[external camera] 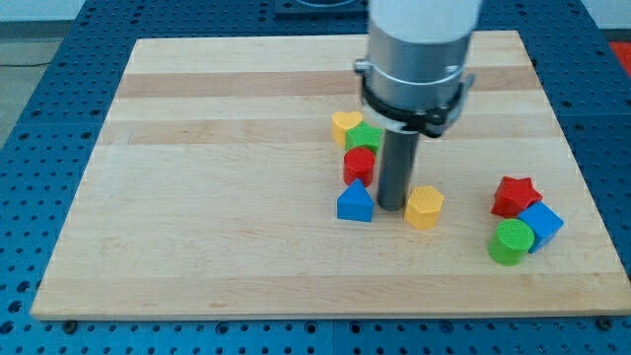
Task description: Move the blue triangle to the left of the yellow hexagon
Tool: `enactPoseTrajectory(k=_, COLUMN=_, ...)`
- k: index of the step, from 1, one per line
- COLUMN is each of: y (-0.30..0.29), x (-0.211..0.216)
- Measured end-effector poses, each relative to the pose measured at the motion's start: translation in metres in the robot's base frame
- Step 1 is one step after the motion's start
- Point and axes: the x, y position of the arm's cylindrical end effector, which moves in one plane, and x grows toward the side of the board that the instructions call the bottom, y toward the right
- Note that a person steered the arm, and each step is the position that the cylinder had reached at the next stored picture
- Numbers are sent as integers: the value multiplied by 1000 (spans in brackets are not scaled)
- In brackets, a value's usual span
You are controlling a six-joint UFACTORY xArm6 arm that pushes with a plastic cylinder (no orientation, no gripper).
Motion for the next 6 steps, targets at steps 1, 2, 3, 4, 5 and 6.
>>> enactPoseTrajectory(k=1, y=32, x=3)
enactPoseTrajectory(k=2, y=53, x=6)
enactPoseTrajectory(k=3, y=63, x=6)
enactPoseTrajectory(k=4, y=43, x=24)
enactPoseTrajectory(k=5, y=9, x=64)
enactPoseTrajectory(k=6, y=-60, x=74)
